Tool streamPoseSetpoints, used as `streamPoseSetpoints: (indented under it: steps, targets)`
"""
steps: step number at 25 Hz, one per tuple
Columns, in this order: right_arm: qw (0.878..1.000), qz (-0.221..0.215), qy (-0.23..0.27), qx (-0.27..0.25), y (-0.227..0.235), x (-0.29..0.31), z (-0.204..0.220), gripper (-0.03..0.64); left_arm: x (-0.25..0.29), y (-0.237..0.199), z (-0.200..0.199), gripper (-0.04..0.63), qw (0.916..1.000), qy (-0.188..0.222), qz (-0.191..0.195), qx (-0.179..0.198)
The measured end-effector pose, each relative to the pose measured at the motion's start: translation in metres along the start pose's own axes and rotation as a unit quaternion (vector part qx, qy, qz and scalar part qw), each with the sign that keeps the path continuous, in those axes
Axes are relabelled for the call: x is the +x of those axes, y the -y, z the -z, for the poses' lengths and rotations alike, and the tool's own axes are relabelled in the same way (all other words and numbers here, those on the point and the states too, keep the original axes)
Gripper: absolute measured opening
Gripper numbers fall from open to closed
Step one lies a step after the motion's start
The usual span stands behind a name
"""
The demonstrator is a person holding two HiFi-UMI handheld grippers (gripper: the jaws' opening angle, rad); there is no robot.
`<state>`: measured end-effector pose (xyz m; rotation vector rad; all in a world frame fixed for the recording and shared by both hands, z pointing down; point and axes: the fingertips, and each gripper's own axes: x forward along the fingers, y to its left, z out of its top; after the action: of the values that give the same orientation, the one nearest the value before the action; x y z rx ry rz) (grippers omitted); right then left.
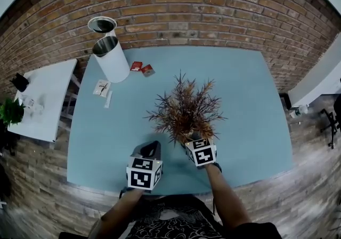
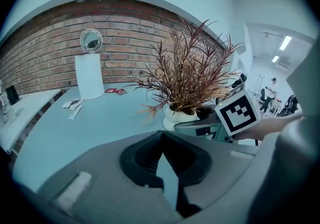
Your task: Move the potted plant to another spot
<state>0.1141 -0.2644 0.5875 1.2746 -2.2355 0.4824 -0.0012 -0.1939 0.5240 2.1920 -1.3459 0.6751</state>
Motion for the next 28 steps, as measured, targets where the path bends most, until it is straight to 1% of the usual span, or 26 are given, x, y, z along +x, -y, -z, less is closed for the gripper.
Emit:
streamPoseSetpoints:
  steps: [22, 28]
  targets:
    - [1.0, 0.024, -0.009, 0.016, -0.035, 0.01, -0.003, 0.448, -0.024, -0.038, 0.009, 0.0, 1.0, 0.006, 0.005, -0.003]
    - [1.0, 0.023, -0.01, 0.016, -0.049, 0.013, -0.004, 0.447, -0.031, -0.05, 0.013, 0.0, 1.0, 0.007, 0.002, -0.004]
